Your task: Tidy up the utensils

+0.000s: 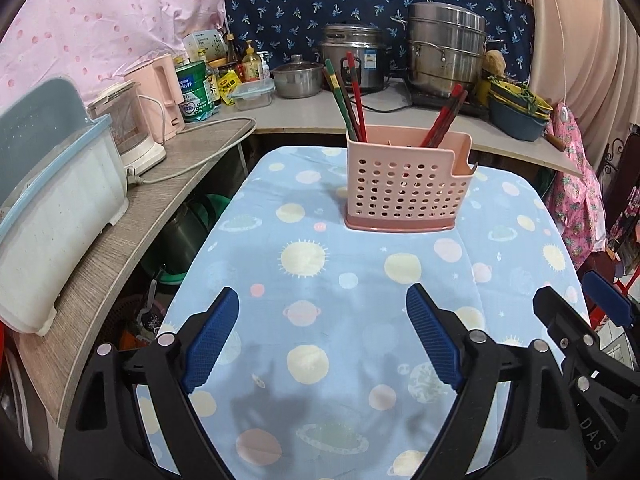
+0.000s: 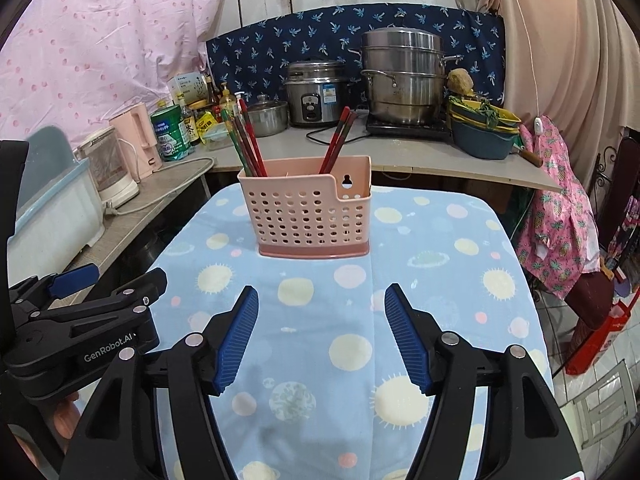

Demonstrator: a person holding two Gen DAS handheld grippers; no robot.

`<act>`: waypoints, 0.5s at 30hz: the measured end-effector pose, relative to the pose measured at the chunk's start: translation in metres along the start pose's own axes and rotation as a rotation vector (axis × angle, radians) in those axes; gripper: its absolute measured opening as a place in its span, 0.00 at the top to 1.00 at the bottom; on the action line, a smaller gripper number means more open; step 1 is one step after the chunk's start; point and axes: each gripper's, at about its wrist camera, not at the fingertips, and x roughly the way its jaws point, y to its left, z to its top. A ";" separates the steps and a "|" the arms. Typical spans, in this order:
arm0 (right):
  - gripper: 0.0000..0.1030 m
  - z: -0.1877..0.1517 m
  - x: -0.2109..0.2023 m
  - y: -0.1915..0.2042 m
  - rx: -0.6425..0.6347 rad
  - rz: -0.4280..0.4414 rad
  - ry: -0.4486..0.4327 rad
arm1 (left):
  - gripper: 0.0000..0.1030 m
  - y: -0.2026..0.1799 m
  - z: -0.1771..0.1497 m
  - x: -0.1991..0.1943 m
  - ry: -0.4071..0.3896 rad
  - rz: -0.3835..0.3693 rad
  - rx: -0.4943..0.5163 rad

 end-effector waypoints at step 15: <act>0.29 -0.019 0.012 -0.012 0.031 -0.012 0.045 | 0.14 -0.007 -0.015 0.013 0.028 0.029 0.045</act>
